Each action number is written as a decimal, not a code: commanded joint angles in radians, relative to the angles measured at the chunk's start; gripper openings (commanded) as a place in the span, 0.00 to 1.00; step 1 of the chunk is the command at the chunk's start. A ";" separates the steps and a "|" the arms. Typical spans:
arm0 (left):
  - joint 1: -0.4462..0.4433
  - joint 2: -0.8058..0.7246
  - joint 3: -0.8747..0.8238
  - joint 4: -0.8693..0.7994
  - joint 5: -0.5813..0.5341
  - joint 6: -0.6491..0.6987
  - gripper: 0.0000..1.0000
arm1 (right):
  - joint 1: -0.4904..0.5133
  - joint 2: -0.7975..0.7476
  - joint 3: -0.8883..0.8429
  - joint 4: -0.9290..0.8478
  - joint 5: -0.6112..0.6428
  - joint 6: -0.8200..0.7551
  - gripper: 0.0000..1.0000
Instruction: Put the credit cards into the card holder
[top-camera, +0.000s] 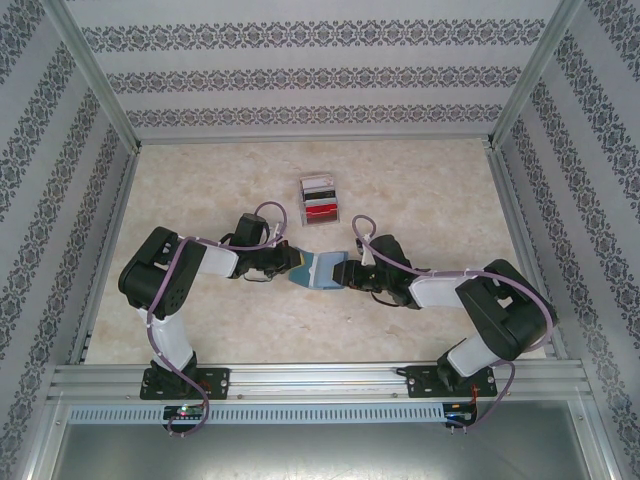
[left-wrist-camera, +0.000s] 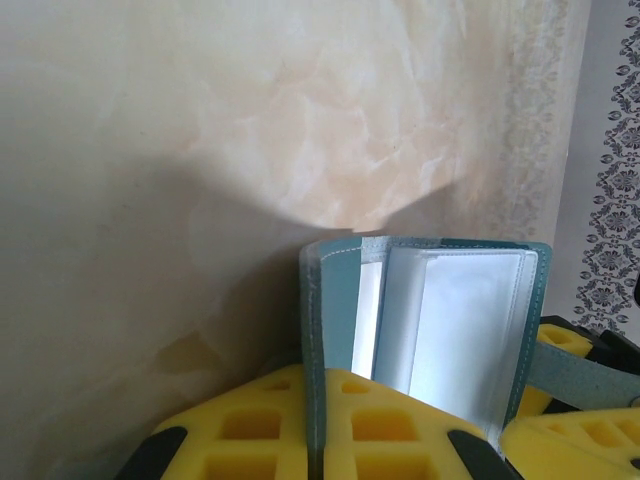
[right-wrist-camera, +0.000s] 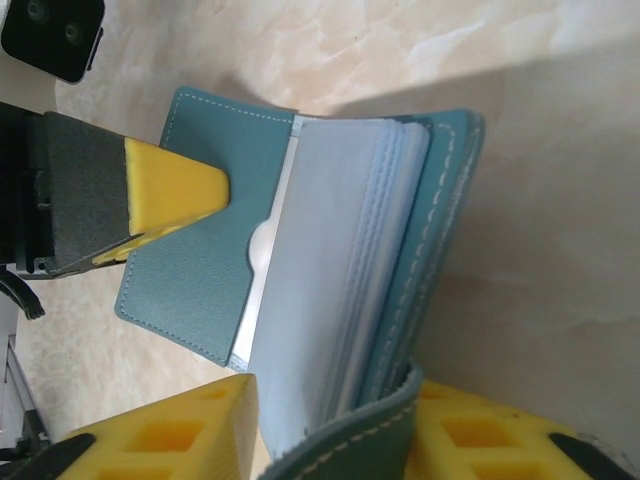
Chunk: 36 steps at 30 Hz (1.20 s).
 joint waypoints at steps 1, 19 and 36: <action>0.021 0.039 -0.020 -0.048 -0.133 0.033 0.00 | -0.014 -0.016 -0.023 -0.001 0.020 -0.008 0.34; 0.021 0.055 -0.021 -0.037 -0.121 0.020 0.00 | -0.018 -0.015 -0.042 0.011 0.024 -0.020 0.22; 0.021 0.061 -0.020 -0.038 -0.130 0.021 0.00 | -0.015 0.050 -0.024 0.064 0.002 -0.003 0.17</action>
